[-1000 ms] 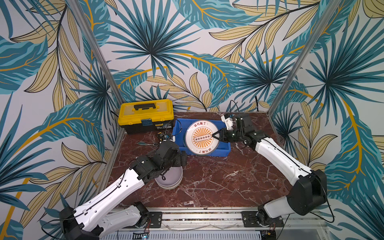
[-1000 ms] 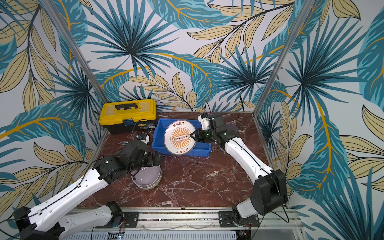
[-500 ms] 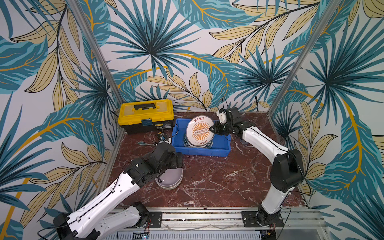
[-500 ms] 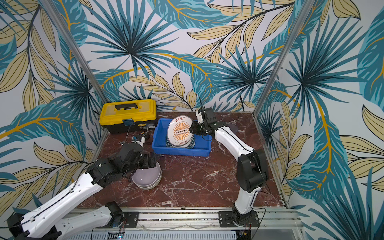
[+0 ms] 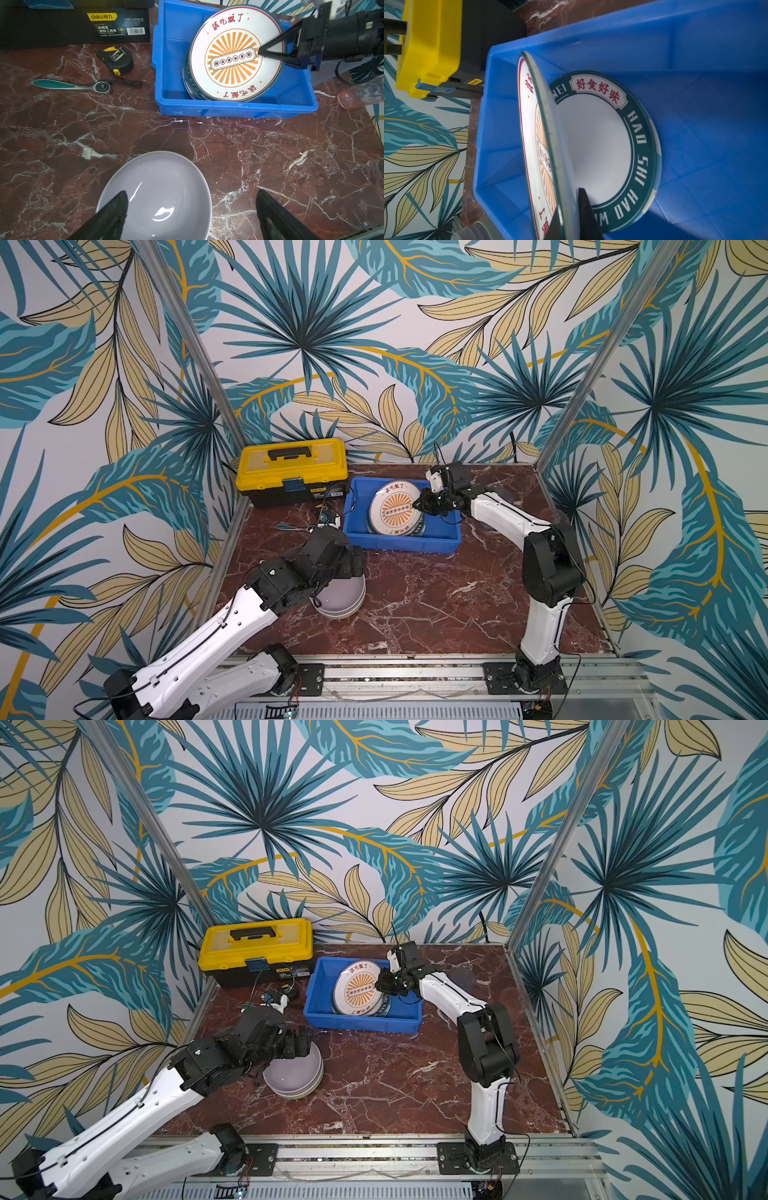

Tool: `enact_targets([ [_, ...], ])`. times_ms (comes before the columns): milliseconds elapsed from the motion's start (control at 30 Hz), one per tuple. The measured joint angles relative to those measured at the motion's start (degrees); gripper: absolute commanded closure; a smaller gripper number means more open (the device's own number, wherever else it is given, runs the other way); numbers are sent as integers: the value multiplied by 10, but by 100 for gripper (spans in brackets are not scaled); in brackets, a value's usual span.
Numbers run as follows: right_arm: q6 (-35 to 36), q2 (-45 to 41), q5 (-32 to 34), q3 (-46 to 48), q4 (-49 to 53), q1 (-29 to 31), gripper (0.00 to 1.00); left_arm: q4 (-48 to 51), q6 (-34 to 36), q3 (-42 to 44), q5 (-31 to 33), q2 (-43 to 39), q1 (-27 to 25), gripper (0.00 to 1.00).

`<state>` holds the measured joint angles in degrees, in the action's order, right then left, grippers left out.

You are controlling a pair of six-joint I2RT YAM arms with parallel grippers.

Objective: Place the mixed dishes into the plastic bin
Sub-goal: 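Lower the sunburst plate onto the plates in the bin, open right gripper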

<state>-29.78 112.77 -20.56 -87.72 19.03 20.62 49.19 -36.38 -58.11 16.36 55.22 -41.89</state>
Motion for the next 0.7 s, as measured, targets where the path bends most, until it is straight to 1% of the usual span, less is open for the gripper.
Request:
enact_targets([
  [367, -24, 37, -15, -3, -37, -1, 100, 0, 2, 0, 4, 3, 0, 4],
  [600, -23, 38, -15, -3, -37, -1, 92, 4, 2, 0, 4, 3, 0, 4],
  [700, -20, 38, -13, -3, -37, -1, 87, 4, 2, 0, 4, 3, 1, 4],
])
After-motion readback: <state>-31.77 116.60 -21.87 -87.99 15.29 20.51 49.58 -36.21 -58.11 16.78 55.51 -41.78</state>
